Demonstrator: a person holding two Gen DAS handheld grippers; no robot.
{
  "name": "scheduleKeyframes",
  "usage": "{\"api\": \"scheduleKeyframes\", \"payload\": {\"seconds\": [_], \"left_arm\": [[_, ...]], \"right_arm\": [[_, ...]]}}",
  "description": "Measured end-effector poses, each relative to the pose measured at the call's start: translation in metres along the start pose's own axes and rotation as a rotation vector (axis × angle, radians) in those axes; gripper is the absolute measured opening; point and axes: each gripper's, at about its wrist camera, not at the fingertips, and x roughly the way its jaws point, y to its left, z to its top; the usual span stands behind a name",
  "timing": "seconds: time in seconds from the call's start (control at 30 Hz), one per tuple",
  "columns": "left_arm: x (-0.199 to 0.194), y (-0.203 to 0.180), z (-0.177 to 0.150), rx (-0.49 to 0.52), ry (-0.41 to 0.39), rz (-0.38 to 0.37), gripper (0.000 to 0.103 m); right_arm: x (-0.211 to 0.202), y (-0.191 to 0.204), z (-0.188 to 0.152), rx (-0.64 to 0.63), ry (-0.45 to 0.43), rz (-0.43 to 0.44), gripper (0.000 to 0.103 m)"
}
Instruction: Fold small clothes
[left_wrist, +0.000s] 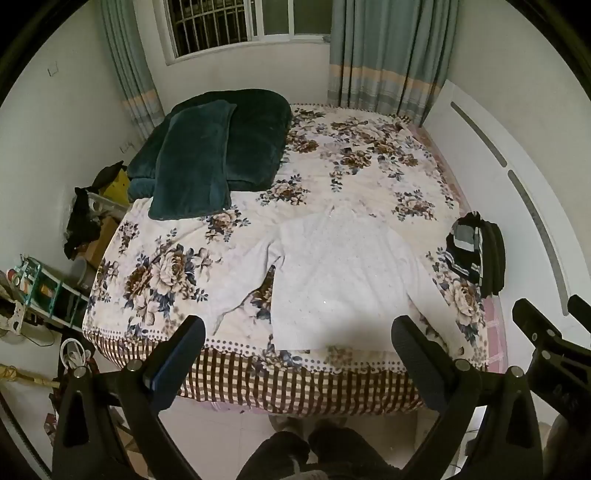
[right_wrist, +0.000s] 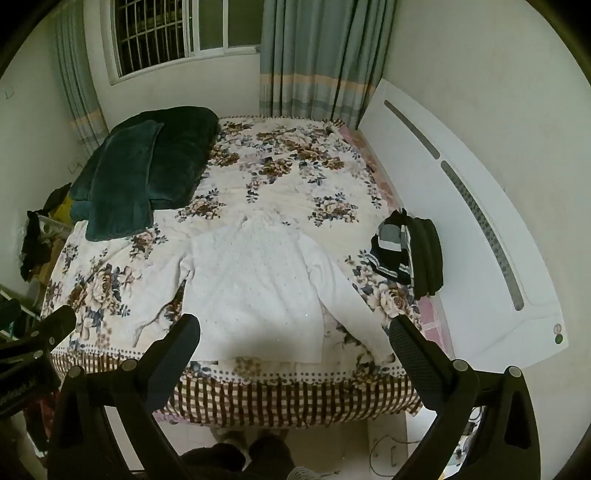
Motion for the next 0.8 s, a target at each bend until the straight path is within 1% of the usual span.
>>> {"api": "scheduleKeyframes", "payload": {"seconds": [0.13,0.17,0.27,0.3,0.5,0.8], "left_arm": [[0.002,-0.003,0.0,-0.003,0.008,-0.003,0.103],[-0.001,-0.002,-0.004,-0.003,-0.009,-0.01,0.103],[-0.002,-0.004,-0.008,-0.005,-0.014,-0.01,0.103],[-0.002,-0.003,-0.002,-0.002,-0.009,-0.01,0.103],[-0.002,-0.002,-0.002,-0.002,-0.011,-0.009,0.103],[-0.016,-0.001,0.0,-0.005,-0.019,-0.008,0.103]], "right_arm": [[-0.001,0.0,0.0,-0.003,0.0,-0.003,0.103],[-0.001,0.0,0.0,-0.004,0.0,-0.005,0.103],[-0.002,-0.001,0.0,-0.005,-0.001,-0.006,0.103],[-0.003,-0.001,0.0,-0.006,-0.002,-0.007,0.103],[-0.004,-0.002,0.0,-0.006,-0.005,-0.009,0.103],[-0.005,-0.003,0.001,-0.004,-0.007,-0.011,0.103]]}}
